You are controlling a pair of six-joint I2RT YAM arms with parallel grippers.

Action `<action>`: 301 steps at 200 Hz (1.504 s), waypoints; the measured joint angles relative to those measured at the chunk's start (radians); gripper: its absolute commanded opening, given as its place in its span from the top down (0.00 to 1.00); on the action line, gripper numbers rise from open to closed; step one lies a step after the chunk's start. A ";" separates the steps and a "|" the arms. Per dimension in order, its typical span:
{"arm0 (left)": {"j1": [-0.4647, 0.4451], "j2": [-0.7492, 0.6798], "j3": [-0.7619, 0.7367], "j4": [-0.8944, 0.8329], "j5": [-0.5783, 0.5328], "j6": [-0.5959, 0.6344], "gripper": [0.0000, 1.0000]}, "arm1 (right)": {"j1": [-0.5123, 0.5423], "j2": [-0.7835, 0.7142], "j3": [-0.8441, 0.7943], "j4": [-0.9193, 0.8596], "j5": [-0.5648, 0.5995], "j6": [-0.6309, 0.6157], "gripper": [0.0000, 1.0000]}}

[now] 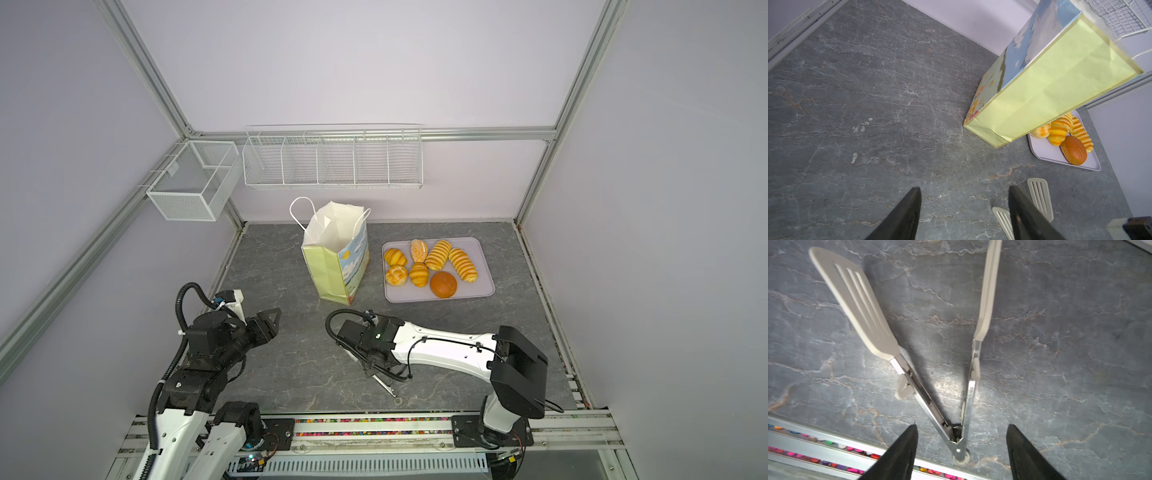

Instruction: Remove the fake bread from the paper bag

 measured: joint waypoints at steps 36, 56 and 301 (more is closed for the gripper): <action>0.000 0.019 0.009 0.008 -0.049 0.030 0.29 | -0.035 -0.101 0.025 -0.063 0.093 -0.053 0.25; 0.000 0.066 0.063 -0.002 -0.101 0.071 0.26 | -0.082 -0.165 0.067 -0.088 0.160 -0.101 0.21; 0.000 0.434 -0.340 1.011 -0.330 0.421 0.01 | -1.055 -0.372 -0.679 1.097 0.197 -0.646 0.11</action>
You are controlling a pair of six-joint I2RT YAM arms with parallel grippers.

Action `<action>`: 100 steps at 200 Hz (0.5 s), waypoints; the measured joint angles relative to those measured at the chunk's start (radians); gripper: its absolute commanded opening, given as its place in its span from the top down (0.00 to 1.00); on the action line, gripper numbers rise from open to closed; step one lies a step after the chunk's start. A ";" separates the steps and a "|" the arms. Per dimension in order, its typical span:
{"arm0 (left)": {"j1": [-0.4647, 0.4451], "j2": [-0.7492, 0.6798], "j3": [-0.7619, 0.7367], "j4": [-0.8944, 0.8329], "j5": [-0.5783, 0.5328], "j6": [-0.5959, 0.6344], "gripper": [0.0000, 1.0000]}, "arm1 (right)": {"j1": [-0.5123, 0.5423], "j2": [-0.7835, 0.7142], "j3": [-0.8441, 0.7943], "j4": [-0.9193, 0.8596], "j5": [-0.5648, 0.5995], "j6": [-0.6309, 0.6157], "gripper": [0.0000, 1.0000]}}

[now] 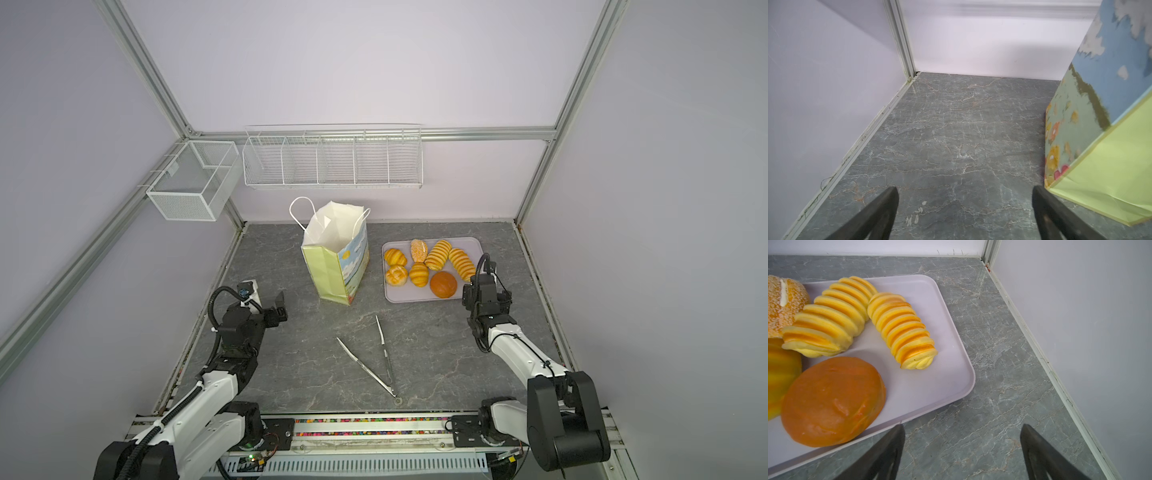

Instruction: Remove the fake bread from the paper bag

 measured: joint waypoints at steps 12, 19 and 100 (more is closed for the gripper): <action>0.000 0.046 0.000 0.030 -0.020 -0.002 0.01 | -0.004 0.019 -0.042 0.092 0.000 -0.013 0.11; 0.000 0.077 0.000 0.050 -0.032 -0.002 0.01 | -0.009 0.033 -0.067 0.147 0.000 -0.022 0.11; 0.001 0.433 0.126 0.254 -0.134 0.007 0.01 | -0.040 0.237 -0.131 0.569 -0.048 -0.120 0.11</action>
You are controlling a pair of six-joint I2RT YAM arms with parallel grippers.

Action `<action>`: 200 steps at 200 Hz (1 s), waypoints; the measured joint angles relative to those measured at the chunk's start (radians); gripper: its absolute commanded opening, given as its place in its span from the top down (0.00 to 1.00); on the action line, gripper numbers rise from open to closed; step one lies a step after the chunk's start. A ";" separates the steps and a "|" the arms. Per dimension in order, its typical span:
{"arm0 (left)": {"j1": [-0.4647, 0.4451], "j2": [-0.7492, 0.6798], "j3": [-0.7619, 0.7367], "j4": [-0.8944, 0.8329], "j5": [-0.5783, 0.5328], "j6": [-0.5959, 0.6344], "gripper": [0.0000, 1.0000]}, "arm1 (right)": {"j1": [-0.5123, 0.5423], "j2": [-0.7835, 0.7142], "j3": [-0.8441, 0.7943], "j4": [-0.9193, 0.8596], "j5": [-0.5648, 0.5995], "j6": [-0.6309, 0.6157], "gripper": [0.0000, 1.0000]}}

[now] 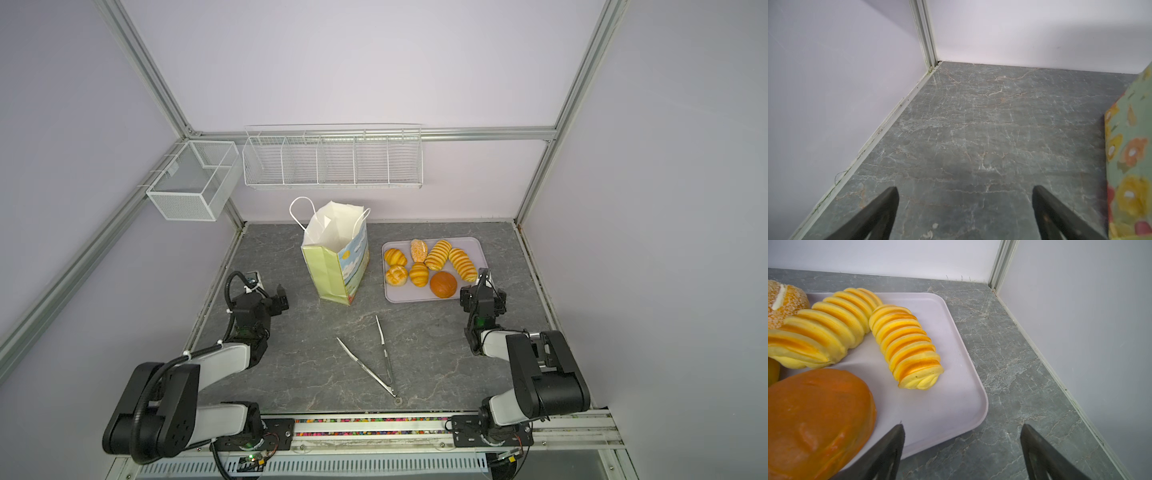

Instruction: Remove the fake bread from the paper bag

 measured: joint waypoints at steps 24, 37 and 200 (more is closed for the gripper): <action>0.003 0.111 0.047 0.063 0.008 0.009 0.01 | -0.021 0.000 0.002 0.024 -0.032 0.000 0.11; 0.016 0.130 0.060 0.048 0.018 0.005 0.01 | -0.034 0.000 0.002 0.030 -0.064 0.000 0.11; 0.076 0.169 0.034 0.178 0.117 -0.028 0.01 | -0.060 0.057 -0.031 0.151 -0.144 0.000 0.11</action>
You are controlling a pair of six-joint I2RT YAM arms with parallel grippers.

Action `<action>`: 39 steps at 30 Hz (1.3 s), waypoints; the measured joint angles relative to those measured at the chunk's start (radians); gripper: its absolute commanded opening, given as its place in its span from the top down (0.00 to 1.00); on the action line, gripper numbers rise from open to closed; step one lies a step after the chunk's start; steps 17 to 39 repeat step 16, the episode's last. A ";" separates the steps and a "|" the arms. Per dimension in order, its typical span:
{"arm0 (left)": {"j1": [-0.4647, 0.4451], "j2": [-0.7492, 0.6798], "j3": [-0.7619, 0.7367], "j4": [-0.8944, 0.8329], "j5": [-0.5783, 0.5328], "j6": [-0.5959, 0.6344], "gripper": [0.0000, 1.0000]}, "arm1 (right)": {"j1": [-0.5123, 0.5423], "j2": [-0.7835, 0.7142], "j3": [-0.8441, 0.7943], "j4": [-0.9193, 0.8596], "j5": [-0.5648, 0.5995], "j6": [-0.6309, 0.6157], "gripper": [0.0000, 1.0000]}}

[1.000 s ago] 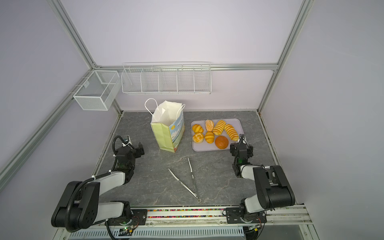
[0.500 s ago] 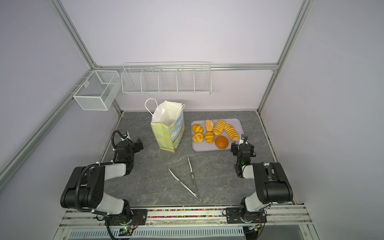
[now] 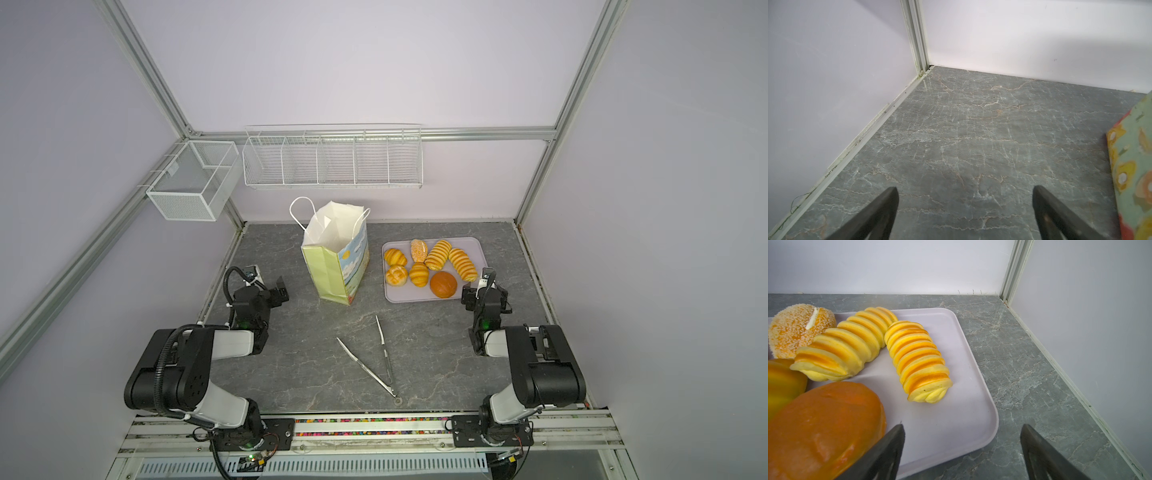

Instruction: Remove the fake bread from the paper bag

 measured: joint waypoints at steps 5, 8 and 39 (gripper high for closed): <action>0.000 0.000 0.000 0.009 0.000 0.000 0.01 | 0.000 0.000 0.000 0.002 0.000 0.000 0.11; 0.000 0.000 0.000 0.014 0.000 0.000 0.01 | 0.000 0.000 0.000 0.003 0.000 0.000 0.11; 0.000 0.000 0.000 0.015 0.004 0.000 0.01 | 0.000 0.000 0.000 0.003 0.000 0.000 0.11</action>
